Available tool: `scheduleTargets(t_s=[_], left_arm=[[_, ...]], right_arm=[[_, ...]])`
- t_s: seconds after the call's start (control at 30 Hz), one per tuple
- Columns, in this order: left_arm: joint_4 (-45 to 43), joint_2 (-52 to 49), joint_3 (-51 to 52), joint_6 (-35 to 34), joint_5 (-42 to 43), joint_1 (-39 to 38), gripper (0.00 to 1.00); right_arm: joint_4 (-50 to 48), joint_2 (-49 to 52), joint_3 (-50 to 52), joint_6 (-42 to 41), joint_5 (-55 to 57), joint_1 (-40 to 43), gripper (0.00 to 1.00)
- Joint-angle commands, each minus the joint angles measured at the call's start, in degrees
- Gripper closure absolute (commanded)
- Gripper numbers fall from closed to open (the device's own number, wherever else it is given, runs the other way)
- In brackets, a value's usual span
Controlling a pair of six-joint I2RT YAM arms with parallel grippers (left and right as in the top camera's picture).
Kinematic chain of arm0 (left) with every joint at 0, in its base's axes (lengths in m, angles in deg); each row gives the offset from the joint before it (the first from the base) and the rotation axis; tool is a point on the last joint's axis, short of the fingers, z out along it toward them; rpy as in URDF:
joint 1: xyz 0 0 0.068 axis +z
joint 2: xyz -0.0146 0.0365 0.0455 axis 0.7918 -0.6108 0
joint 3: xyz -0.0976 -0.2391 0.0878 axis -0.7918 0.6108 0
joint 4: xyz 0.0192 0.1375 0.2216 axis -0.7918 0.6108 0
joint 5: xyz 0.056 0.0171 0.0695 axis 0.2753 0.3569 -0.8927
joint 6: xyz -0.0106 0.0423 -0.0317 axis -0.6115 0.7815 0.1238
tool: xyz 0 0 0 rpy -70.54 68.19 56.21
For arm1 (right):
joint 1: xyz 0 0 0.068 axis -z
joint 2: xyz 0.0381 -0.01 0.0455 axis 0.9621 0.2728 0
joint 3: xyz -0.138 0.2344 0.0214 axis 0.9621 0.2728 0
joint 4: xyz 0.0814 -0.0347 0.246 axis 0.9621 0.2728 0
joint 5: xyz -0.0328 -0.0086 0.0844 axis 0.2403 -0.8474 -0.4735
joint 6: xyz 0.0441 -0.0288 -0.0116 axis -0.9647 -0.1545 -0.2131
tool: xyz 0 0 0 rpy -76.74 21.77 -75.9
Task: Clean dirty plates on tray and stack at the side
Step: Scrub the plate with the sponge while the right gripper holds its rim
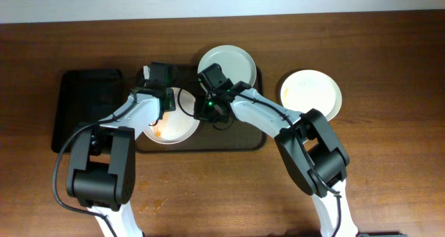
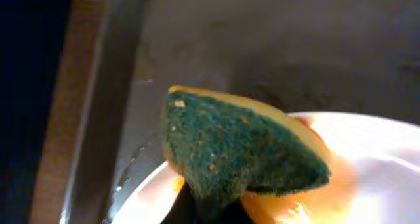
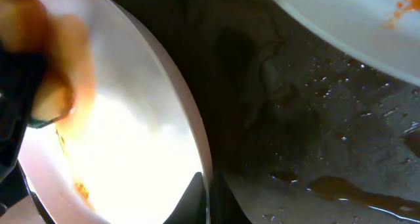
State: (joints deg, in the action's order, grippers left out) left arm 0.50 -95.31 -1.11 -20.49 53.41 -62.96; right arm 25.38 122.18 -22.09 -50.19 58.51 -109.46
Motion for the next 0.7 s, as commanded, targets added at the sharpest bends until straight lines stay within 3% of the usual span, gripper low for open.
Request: scheduleTargets(t_s=[0.0, 0.1, 0.17, 0.3, 0.4, 0.47, 0.53, 0.67], left_arm=[[11.28, -7.3, 5.29, -0.57, 6.12, 0.63, 0.99], [24.0, -7.3, 5.29, -0.57, 15.61, 0.63, 0.99], [27.12, -7.3, 5.29, -0.57, 20.83, 0.63, 0.99], [17.27, -7.3, 5.29, -0.5, 22.97, 0.63, 0.99], [6.64, -7.3, 5.29, 9.03, 28.98, 0.63, 0.99], [3.04, -7.3, 5.29, 13.99, 27.23, 0.66, 0.99], [2.6, -7.3, 5.29, 13.94, 20.5, 0.66, 0.99], [11.72, -7.3, 5.29, 2.43, 6.08, 0.66, 0.99]], right_arm=[[0.07, 1.01, -0.74, 0.2, -0.33, 0.44, 0.96], [0.04, 1.01, -0.74, 0.17, -0.33, 0.44, 0.96], [0.04, 1.01, -0.74, 0.17, -0.33, 0.44, 0.96], [0.07, 1.01, -0.74, 0.2, -0.33, 0.44, 0.96], [0.04, 1.01, -0.74, 0.17, -0.31, 0.44, 0.96], [0.02, 1.01, -0.74, 0.17, -0.31, 0.44, 0.96], [0.02, 1.01, -0.74, 0.17, -0.28, 0.44, 0.96], [0.0, 1.01, -0.74, 0.2, -0.24, 0.5, 0.96]])
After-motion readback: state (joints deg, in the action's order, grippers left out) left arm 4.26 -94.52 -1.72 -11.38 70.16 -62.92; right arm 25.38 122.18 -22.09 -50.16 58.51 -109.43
